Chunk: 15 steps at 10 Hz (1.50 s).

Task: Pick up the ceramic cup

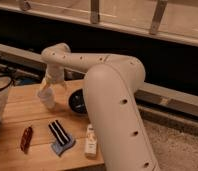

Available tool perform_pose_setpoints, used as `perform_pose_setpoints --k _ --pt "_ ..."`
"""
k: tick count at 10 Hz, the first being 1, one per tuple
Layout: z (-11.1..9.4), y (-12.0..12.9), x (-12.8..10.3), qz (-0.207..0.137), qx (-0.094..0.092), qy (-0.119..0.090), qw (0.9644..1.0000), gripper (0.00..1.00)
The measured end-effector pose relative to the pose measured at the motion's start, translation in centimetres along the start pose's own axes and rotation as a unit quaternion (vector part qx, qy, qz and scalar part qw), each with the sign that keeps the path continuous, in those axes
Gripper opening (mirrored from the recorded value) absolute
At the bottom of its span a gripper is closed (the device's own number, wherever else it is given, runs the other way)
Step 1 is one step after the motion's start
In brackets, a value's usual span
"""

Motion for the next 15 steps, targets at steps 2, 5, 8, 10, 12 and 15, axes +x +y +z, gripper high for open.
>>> perform_pose_setpoints --k 2,5,8,10,12,15 --pt "1.1 -2.0 0.0 0.023 -0.025 0.007 0.9994 0.8" --pt "3.2 -3.2 0.1 0.041 -0.066 0.027 0.9966 0.78" --pt "4.2 -2.2 -0.1 0.029 -0.025 0.029 0.9988 0.5" --pt "4.9 -2.6 0.0 0.028 -0.023 0.036 0.9987 0.32" --pt "5.9 -2.8 0.3 0.022 -0.032 0.041 0.9984 0.1" --pt "3.6 -2.1 -0.2 0.012 -0.025 0.024 0.9993 0.01"
